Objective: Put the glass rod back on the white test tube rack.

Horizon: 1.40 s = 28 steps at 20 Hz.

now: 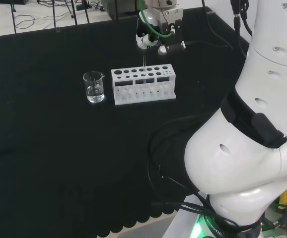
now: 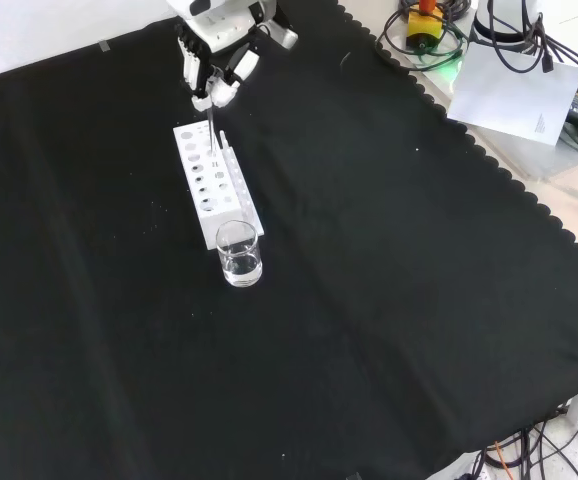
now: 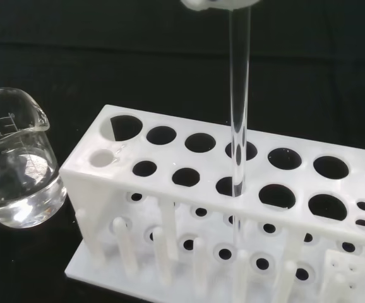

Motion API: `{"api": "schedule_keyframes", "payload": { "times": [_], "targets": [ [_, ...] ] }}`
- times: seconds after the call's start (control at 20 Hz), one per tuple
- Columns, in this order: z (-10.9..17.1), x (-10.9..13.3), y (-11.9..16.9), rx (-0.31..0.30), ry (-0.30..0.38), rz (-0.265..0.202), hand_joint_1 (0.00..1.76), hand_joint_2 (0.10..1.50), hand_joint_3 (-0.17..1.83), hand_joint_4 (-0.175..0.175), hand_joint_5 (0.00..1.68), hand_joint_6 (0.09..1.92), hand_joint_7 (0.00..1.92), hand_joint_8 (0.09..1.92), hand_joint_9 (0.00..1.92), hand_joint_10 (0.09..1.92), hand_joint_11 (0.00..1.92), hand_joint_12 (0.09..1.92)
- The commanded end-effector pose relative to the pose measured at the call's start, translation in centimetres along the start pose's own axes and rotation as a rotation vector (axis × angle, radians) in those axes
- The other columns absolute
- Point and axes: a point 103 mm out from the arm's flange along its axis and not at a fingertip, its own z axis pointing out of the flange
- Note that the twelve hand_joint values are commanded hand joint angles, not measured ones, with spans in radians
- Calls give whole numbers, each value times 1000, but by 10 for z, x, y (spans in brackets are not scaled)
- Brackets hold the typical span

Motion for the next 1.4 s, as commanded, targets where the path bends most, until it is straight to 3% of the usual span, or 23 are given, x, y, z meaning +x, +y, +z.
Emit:
{"api": "schedule_keyframes", "payload": {
  "times": [0.05,0.65,0.75,0.85,0.9,1.0,1.1,1.25,1.4],
  "targets": [
    [4,-4,3,7,12,1,1319,1081,-175,-175,1235,396,1280,793,1562,804,1571,759],
    [9,-14,6,9,32,-1,1318,1081,-175,-175,1232,402,1283,787,1565,805,1578,762],
    [7,-14,5,22,11,-1,1316,1082,-175,-175,1198,481,1297,737,1584,797,1605,771],
    [4,-16,4,48,18,-3,1404,1000,-174,-175,846,823,1035,856,1642,801,1680,882],
    [3,-16,4,55,24,-4,1438,963,-175,-175,627,904,884,872,1661,812,1714,924],
    [-1,-17,3,59,37,-22,1463,905,-175,-146,304,761,629,860,1676,825,1767,964],
    [-3,-17,1,62,39,-29,1465,879,-175,-114,168,490,446,855,1663,852,1792,978],
    [-4,-18,0,64,34,-24,1464,871,-175,-99,157,232,356,843,1645,876,1801,988],
    [-5,-19,-1,72,30,-14,1467,872,-175,-97,163,178,344,839,1641,881,1803,990]
  ]
}}
